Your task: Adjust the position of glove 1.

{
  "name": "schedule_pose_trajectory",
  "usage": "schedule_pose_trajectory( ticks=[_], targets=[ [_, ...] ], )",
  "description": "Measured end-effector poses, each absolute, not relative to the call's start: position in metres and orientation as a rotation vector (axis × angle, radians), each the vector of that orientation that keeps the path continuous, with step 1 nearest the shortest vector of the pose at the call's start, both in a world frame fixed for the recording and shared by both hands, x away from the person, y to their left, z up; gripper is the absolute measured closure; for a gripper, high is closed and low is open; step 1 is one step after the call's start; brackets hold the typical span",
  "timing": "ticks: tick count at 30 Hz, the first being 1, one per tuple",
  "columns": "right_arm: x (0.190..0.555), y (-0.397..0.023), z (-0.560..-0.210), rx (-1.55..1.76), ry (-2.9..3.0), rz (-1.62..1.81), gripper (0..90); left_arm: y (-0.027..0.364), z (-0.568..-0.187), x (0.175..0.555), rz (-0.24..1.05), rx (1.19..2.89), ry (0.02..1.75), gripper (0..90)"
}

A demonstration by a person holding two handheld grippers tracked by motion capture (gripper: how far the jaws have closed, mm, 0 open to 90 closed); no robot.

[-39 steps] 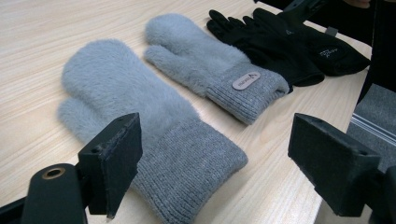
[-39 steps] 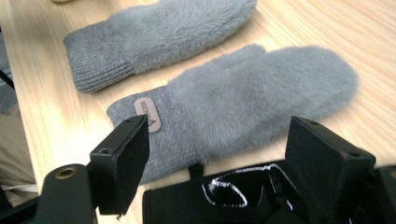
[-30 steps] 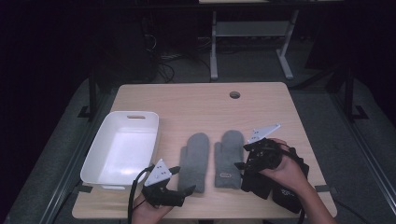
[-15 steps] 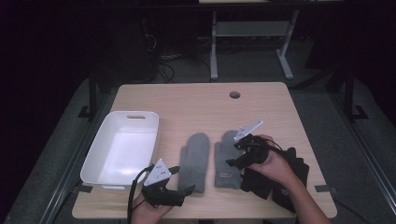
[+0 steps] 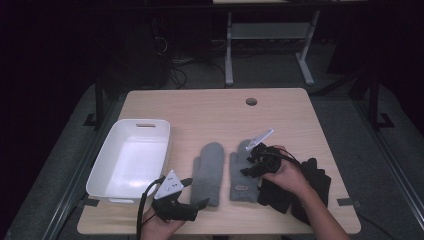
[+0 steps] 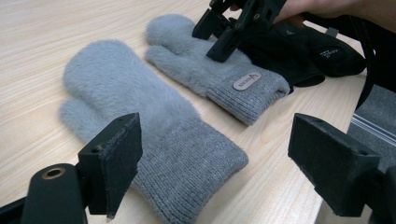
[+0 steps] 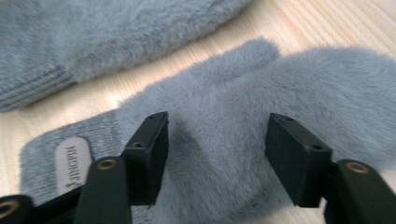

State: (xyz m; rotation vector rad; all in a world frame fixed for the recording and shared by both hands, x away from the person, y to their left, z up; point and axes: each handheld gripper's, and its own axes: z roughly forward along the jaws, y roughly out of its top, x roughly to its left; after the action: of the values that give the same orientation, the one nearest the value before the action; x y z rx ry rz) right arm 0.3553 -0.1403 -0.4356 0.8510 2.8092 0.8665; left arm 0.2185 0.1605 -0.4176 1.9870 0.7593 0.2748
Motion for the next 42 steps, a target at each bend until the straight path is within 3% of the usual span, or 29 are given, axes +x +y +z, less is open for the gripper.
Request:
schedule_pose_trajectory(
  ticks=[5, 15, 22, 42],
  targets=[
    [0.357, -0.139, -0.439, 0.834, 2.815, 0.831, 51.1, 0.159, -0.418, 0.218, 0.271, 1.991, 0.759, 17.6],
    [0.356, -0.136, -0.442, 0.839, 2.853, 0.793, 74.0, 0.159, -0.418, 0.218, 0.270, 1.989, 0.762, 17.6],
    [0.355, -0.136, -0.441, 0.841, 2.857, 0.786, 81.4, 0.158, -0.418, 0.217, 0.277, 1.992, 0.755, 17.7],
    [0.347, -0.143, -0.418, 0.896, 2.862, 0.874, 84.6, 0.158, -0.417, 0.217, 0.279, 1.975, 0.773, 17.7]
  ],
)
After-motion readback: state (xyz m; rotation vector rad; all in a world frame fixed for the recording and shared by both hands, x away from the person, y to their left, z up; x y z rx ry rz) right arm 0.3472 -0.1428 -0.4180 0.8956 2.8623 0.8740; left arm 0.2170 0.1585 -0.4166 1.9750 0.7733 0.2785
